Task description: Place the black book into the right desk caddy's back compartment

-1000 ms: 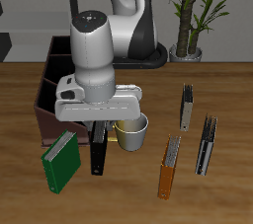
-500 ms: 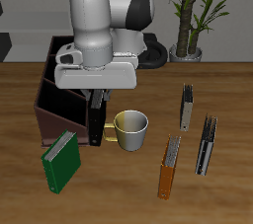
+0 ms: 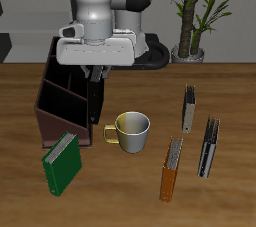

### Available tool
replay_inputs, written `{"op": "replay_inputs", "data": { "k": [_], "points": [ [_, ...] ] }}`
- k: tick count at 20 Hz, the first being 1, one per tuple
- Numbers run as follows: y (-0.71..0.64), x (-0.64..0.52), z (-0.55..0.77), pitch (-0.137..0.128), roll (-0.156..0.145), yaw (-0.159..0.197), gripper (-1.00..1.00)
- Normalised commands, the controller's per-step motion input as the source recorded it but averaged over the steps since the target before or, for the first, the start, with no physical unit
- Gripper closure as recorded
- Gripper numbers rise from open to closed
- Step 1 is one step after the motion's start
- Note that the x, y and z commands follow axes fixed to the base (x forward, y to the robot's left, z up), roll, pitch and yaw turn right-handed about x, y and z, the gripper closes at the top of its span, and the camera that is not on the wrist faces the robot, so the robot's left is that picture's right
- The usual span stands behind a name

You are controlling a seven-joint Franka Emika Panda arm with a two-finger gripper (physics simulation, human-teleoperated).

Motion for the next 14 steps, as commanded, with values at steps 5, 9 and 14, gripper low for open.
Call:
{"op": "replay_inputs", "data": {
  "k": [5,9,14],
  "points": [
    [-0.16,-0.54,0.12,-0.041,-0.019,-0.016,1.00],
    [-0.12,-0.41,0.10,-0.047,-0.036,-0.023,1.00],
    [-0.06,-0.29,0.05,-0.016,-0.010,-0.015,1.00]
  ]
}}
